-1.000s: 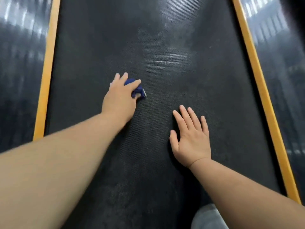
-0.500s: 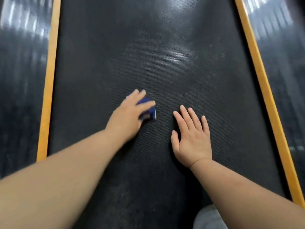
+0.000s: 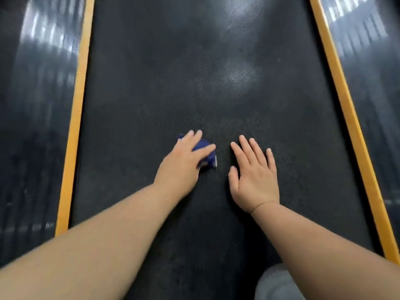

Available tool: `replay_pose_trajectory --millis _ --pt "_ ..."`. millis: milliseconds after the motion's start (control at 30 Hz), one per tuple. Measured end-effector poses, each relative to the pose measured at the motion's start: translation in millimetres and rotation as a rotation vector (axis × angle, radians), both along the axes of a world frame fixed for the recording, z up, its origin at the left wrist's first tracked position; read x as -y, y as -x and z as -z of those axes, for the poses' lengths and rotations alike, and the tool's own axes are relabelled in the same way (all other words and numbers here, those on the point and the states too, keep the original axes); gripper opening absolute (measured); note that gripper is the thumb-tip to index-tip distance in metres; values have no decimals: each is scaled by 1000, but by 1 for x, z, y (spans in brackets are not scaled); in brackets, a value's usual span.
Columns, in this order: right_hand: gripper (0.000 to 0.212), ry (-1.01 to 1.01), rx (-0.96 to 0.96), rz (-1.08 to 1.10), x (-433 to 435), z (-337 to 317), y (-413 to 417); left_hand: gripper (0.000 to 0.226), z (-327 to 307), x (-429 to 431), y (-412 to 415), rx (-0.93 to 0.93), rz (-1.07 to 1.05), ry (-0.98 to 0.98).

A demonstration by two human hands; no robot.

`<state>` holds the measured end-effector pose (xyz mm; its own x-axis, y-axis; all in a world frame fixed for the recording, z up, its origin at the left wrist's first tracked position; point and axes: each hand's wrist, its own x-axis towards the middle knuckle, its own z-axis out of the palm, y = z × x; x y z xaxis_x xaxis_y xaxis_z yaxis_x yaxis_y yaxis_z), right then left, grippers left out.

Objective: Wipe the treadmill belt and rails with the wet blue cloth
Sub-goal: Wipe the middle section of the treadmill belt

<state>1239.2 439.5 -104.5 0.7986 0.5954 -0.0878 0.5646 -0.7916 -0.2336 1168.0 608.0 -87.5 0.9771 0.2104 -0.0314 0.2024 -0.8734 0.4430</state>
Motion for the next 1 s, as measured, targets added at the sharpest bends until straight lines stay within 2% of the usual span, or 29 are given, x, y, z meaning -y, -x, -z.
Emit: replay_pose_trajectory --millis 67,167,267,333,400,467,533,600,667,733,800,900,1000 --pt "63 -34 -3 4 1 1 0 48 -6 -9 -50 -28 -157 15" --pt "66 -99 -10 10 2 2 1 46 -12 -8 -84 -32 -240 45" --pt "68 -148 -33 37 3 2 -1 50 -10 13 -52 -56 -126 37" --pt "69 -184 -49 50 3 0 0 63 -17 25 -22 -166 40 96" --pt "65 -263 -120 97 5 -5 -4 83 -28 16 -8 -336 67 158" --pt "60 -381 -224 220 2 -14 -13 92 -39 -6 3 -435 -42 113" --pt "58 -411 -207 279 -9 -27 -17 104 -43 -22 17 -567 -208 18" --pt "59 -291 -144 86 -28 -35 -17 124 -38 -23 28 -730 -246 -24" --pt "56 -106 -144 -160 -49 -36 -12 132 -32 -17 31 -797 -233 -64" --pt "44 -57 -164 -209 -56 -31 -7 133 -29 -16 26 -801 -243 -96" --pt "33 -144 -124 -230 -46 -27 5 133 -31 -16 24 -801 -244 -114" --pt "36 -189 -21 -281 -11 -17 22 134 -31 -17 23 -810 -227 -117" --pt "44 -19 128 -357 9 -21 26 136 -33 -18 24 -830 -223 -94"
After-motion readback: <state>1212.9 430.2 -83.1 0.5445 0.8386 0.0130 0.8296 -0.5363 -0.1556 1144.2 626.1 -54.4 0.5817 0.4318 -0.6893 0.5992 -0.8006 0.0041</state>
